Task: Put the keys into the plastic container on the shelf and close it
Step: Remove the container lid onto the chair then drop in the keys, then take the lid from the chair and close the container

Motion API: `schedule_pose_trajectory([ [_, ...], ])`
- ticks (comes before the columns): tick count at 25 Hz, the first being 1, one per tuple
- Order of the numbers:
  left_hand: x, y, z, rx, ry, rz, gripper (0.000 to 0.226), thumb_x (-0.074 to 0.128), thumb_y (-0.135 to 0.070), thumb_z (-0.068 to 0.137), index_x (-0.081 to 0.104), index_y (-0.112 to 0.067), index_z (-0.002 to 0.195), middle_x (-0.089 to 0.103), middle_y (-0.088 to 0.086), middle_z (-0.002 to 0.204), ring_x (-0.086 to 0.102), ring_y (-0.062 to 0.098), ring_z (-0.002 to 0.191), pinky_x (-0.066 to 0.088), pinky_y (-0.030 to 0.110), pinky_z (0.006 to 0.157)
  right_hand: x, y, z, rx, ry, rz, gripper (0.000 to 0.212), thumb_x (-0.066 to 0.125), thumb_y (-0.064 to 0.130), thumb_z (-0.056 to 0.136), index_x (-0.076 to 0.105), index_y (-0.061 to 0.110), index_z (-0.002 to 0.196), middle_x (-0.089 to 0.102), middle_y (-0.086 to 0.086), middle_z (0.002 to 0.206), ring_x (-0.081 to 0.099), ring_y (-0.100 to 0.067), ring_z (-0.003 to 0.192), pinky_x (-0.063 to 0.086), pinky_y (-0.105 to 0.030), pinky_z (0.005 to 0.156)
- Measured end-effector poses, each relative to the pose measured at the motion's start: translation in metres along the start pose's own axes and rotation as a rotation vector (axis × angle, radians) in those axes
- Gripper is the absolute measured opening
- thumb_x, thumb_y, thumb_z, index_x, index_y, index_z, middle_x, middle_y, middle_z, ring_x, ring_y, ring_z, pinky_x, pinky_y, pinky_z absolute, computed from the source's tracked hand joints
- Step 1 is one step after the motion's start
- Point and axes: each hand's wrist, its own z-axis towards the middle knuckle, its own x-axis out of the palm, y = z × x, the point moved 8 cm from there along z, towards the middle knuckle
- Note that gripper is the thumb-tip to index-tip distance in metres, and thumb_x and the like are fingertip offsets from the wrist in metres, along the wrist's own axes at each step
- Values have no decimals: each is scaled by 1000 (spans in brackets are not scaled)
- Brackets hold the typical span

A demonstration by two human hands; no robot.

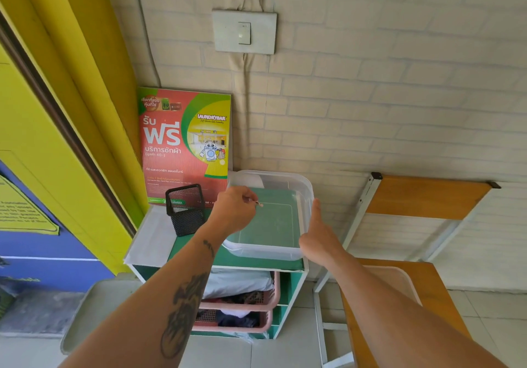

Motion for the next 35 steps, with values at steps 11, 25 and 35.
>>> schedule_pose_trajectory([
  [11, -9, 1, -15, -1, -42, -111, 29, 52, -12, 91, 72, -21, 110, 74, 3, 102, 69, 21, 94, 56, 33, 88, -2, -3, 4, -2, 22, 33, 102, 48, -2, 87, -20, 36, 154, 62, -8, 101, 54, -16, 61, 46, -31, 54],
  [25, 57, -72, -39, 49, 37, -237, 27, 51, -11, 92, 72, -26, 102, 73, -4, 94, 72, 17, 79, 48, 19, 59, -76, -79, -10, -41, -7, 216, 64, 53, 31, 97, 26, 30, 155, 50, -5, 144, 54, -24, 125, 45, -47, 106],
  [35, 269, -149, -60, -118, 271, -281, 30, 49, -5, 88, 71, -24, 96, 74, 1, 88, 71, 14, 72, 56, 31, 67, -149, -298, 5, 190, 76, 173, 55, 50, 26, 96, 37, 27, 149, 52, -3, 141, 58, -12, 100, 45, -22, 68],
])
